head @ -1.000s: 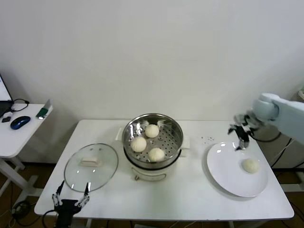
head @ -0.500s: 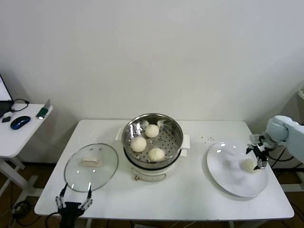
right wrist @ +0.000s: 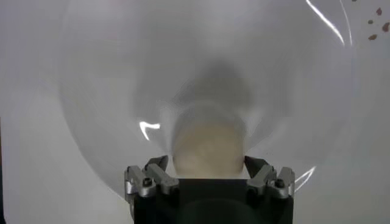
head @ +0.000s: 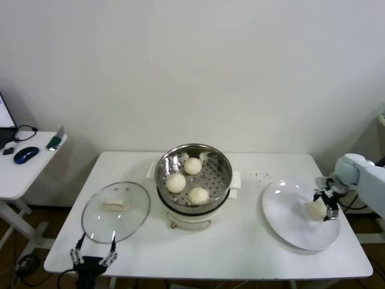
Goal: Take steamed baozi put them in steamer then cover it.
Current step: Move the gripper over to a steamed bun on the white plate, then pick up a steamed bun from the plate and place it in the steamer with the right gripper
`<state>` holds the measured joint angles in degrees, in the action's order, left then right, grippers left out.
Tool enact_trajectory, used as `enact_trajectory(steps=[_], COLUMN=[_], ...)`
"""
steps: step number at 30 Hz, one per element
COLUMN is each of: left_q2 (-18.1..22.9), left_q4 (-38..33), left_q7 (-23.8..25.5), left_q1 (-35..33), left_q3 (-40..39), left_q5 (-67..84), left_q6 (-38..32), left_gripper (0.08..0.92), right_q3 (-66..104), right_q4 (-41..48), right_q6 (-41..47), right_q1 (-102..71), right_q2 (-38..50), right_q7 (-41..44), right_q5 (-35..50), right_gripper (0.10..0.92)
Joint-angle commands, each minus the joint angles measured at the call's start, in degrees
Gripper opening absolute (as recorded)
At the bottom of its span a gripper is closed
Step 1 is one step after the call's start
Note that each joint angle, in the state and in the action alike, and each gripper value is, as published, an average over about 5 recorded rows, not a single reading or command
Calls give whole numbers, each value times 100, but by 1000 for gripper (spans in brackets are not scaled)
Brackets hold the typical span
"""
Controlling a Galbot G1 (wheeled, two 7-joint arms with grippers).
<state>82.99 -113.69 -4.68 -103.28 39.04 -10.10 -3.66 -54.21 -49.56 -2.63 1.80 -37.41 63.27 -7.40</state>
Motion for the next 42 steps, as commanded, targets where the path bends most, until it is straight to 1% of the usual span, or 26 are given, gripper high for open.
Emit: enact_trajectory(steps=[1, 4, 9, 13, 16, 19, 21, 27, 34, 37, 42], left_q2=[6, 5, 8, 27, 26, 25, 30, -19, -12, 5, -26], left_q4=[7, 7, 17, 24, 28, 24, 8, -132, -255, -325, -297], left_q7=[1, 2, 2, 13, 43, 56, 58, 157, 172, 181, 165], left_q1=[-8, -10, 49, 87, 109, 152, 171, -2, -138, -170, -209], left_q3=[-10, -6, -9, -53, -108, -180, -244, -502, -765, -820, -778], left_q5=[-36, -36, -29, -27, -33, -41, -51, -153, -282, -302, -261], left_q6=[-4, -11, -12, -19, -23, -20, -21, -62, -150, -160, -221], left_gripper=[823, 823, 823, 823, 823, 823, 823, 823, 823, 823, 823], right_q3=[179, 176, 77, -242, -794, -1687, -2362, -3936, -4946, -5071, -5177], right_q4=[219, 210, 69, -80, -199, -361, -445, -556, -791, -867, -1065], right_q6=[-79, -81, -15, 47, 100, 285, 462, 949, 1389, 1521, 1656], right_q1=[-159, -139, -60, 296, 961, 1898, 2581, 4261, 5138, 5285, 5317], right_q2=[-146, -122, 15, 112, 108, 5, -176, -1095, -2222, -2694, -3331], right_q7=[18, 40, 46, 43, 45, 34, 11, -114, -390, -500, -687], right_q5=[-125, -102, 85, 349, 732, 1384, 1987, 3821, 5621, 6066, 6393], right_gripper=[823, 791, 687, 665, 662, 662, 662, 662, 669, 670, 670])
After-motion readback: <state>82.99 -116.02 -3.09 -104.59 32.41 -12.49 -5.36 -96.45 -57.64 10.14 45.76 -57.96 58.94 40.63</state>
